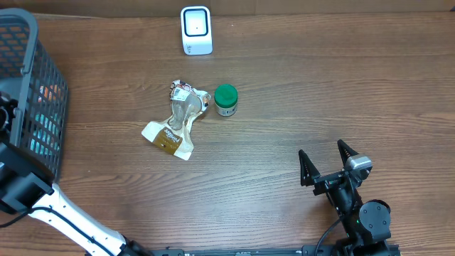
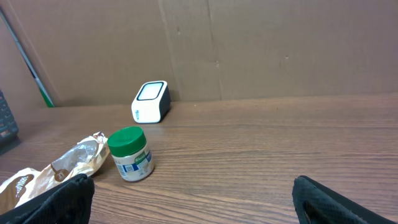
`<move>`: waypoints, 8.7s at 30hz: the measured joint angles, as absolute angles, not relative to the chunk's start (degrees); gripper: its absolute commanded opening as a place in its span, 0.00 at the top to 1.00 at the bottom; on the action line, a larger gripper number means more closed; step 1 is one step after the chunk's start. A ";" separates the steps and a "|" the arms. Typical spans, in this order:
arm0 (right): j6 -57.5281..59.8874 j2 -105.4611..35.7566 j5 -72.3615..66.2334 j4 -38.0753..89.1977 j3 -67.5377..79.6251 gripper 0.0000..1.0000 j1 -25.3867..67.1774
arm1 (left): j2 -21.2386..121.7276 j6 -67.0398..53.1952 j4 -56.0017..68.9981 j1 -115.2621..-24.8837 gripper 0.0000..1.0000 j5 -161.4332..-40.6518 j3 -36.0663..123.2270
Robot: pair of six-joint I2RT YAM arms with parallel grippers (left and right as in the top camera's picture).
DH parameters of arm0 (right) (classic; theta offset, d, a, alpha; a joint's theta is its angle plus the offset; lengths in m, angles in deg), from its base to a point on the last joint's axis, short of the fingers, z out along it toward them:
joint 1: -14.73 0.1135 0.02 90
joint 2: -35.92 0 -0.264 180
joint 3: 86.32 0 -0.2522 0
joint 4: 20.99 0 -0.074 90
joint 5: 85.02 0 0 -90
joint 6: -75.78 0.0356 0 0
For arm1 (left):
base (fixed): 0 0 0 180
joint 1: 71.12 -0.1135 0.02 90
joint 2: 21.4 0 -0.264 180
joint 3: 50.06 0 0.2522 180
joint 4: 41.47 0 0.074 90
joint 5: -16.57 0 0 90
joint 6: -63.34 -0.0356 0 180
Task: Scan the item barcode
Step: 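Reach the left gripper into the basket and grasp the mint-green wipes pack, then carry the wipes pack with the left gripper and release it on the table, then reach the left gripper into the basket and grasp the small green tissue pack, then carry the tissue pack with the left gripper and place it near the jar, then reach the left gripper into the basket and grasp the orange Kleenex pack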
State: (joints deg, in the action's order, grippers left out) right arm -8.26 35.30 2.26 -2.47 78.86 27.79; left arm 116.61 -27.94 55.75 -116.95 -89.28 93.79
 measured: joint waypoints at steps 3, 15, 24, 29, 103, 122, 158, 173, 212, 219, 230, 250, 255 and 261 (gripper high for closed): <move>-8.24 35.30 2.26 -2.45 78.86 0.00 27.79 | 116.15 -24.86 58.55 -116.95 0.96 -89.24 100.21; -8.26 35.30 2.24 -2.47 78.86 0.00 27.77 | 88.07 -11.76 60.10 -114.89 0.96 -102.38 116.74; -8.24 35.30 2.24 -2.47 78.86 0.00 27.79 | 86.67 -16.59 68.56 -91.96 0.96 -100.30 111.82; -8.24 35.30 2.24 -2.43 78.86 0.00 27.79 | 87.17 -17.45 64.17 -77.97 0.96 -90.92 98.59; -8.26 35.34 2.24 -2.47 78.86 0.00 27.79 | 92.57 2.95 58.18 -119.39 0.50 -66.03 84.69; -8.24 35.34 2.24 -2.47 78.86 0.00 27.79 | 95.61 2.95 38.64 -119.39 0.43 -61.98 56.85; -8.22 35.34 2.26 -2.45 78.86 0.00 27.79 | 93.20 -1.03 62.20 -118.45 0.96 -85.07 106.31; -8.26 35.34 2.26 -2.45 78.86 0.00 27.77 | 82.67 -13.01 67.05 -77.14 0.95 -91.14 99.29; -8.26 35.32 2.26 -2.45 78.86 0.00 27.79 | 82.82 -4.51 44.23 -51.59 0.39 -77.87 77.17; -8.26 35.34 2.24 -2.45 78.86 0.00 27.79 | 81.51 -6.19 49.87 -74.43 0.24 -77.55 107.64; -8.24 35.34 2.24 -2.45 78.86 0.00 27.79 | 85.25 0.24 48.15 -106.06 0.24 -77.26 103.91; -8.24 35.34 2.24 -2.47 78.86 0.00 27.79 | 111.39 -16.64 43.95 -110.15 0.26 -82.68 102.00; -8.26 35.34 2.24 -2.45 78.86 0.00 27.77 | 115.19 -17.84 43.86 -110.10 0.27 -83.19 102.00; -8.26 35.34 2.24 -2.45 78.86 0.00 27.79 | 120.59 -20.51 43.51 -110.10 0.27 -85.07 102.00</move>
